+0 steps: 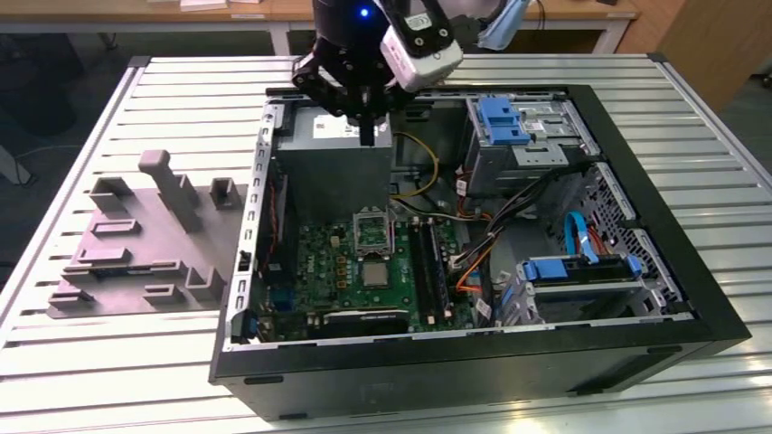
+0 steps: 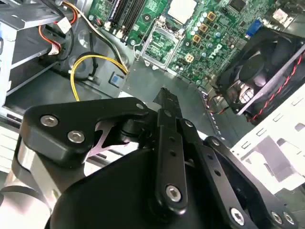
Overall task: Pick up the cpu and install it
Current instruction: 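Close the cpu cover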
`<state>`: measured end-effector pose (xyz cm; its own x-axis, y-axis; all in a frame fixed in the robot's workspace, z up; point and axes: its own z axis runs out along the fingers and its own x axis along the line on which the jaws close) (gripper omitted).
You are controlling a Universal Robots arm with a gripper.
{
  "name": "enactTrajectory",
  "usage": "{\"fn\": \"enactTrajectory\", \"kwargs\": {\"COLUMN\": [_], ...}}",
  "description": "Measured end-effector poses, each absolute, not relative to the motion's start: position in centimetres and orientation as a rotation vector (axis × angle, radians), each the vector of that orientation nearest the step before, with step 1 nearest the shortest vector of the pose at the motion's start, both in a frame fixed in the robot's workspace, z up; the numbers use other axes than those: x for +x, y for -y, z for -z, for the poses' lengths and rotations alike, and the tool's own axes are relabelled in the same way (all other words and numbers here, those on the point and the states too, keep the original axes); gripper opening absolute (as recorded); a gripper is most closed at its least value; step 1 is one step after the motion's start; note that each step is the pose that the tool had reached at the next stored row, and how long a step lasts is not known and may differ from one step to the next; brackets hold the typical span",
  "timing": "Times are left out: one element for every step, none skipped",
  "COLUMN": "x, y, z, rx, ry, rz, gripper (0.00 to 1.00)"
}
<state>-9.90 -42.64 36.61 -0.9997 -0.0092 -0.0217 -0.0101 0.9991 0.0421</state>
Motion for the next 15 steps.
{"fn": "enactTrajectory", "kwargs": {"x": [-9.88, -9.88, -9.88, -9.87, -9.87, -9.87, -9.87, -9.86, -9.86, -9.86, -9.85, -9.85, -9.85, -9.85, -9.84], "y": [42.88, 42.91, 42.94, 42.97, 43.0, 43.03, 43.06, 43.09, 43.12, 43.15, 43.17, 43.21, 43.23, 43.26, 43.29], "z": [-36.05, -35.98, -35.92, -35.85, -35.78, -35.71, -35.64, -35.57, -35.5, -35.44, -35.37, -35.3, -35.23, -35.17, -35.09], "rx": [-0.075, -0.083, -0.09, -0.097, -0.105, -0.112, -0.119, -0.127, -0.134, -0.142, -0.149, -0.156, -0.164, -0.171, -0.179], "ry": [-3.119, -3.119, -3.119, -3.119, -3.119, -3.119, -3.119, -3.118, -3.118, -3.118, -3.118, -3.117, -3.117, -3.117, -3.117], "rz": [-0.065, -0.065, -0.065, -0.065, -0.065, -0.065, -0.065, -0.065, -0.065, -0.065, -0.065, -0.065, -0.065, -0.065, -0.065], "gripper": [0.11, 0.11, 0.11, 0.11, 0.11, 0.11, 0.11, 0.11, 0.11, 0.11, 0.11, 0.11, 0.11, 0.11, 0.11]}}
